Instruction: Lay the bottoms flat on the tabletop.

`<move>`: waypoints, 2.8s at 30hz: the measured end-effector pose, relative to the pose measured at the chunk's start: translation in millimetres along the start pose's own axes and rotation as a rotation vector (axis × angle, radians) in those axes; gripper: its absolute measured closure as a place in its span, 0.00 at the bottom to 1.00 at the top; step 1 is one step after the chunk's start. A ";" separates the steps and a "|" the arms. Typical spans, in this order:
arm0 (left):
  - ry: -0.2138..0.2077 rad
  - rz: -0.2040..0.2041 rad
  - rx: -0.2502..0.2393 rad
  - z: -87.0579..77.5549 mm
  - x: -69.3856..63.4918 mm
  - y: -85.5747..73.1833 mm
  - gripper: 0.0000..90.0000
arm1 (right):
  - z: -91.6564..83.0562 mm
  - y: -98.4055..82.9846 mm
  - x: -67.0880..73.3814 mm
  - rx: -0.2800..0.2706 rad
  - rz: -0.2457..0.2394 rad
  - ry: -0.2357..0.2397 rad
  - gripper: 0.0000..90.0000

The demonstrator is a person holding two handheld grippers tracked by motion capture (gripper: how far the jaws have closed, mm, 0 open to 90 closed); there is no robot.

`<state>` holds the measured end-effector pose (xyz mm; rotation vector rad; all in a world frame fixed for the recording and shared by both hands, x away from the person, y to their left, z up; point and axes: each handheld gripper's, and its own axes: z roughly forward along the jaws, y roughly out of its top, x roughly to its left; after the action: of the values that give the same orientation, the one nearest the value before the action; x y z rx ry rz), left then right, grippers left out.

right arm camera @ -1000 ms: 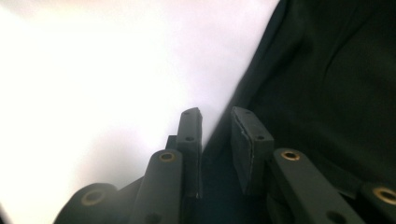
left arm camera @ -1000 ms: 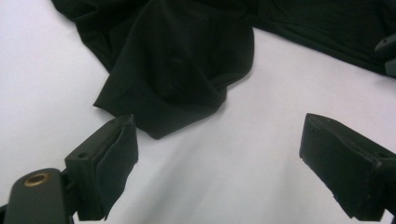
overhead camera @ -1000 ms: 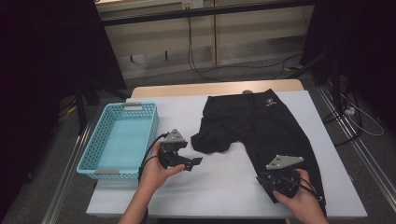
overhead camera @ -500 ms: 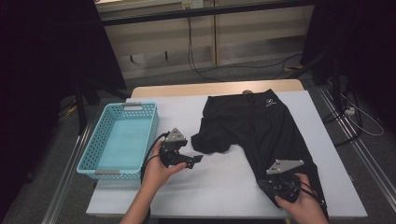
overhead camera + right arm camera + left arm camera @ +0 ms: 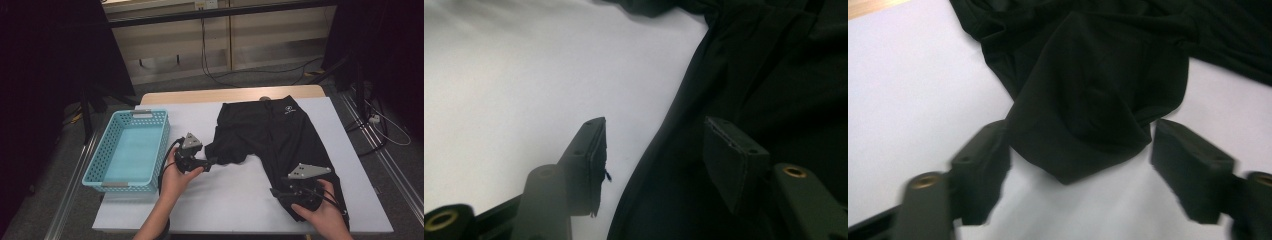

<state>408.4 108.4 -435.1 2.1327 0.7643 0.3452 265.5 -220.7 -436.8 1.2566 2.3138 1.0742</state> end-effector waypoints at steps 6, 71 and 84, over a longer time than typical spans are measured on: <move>-0.032 0.067 0.010 11.0 -8.5 0.8 0.64 | 1.9 2.7 -0.5 -0.020 0.002 -0.002 0.45; -0.059 -0.035 -0.036 -24.7 -0.3 0.6 0.30 | 129.5 85.5 43.6 0.016 -0.158 0.069 0.79; -0.043 -0.058 -0.036 -27.9 4.9 -2.9 0.27 | 87.6 79.7 23.5 0.022 -0.182 0.049 0.97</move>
<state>397.6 130.0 -420.1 2.0729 0.7882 0.2798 348.7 -133.2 -435.8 1.0143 2.4280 1.0307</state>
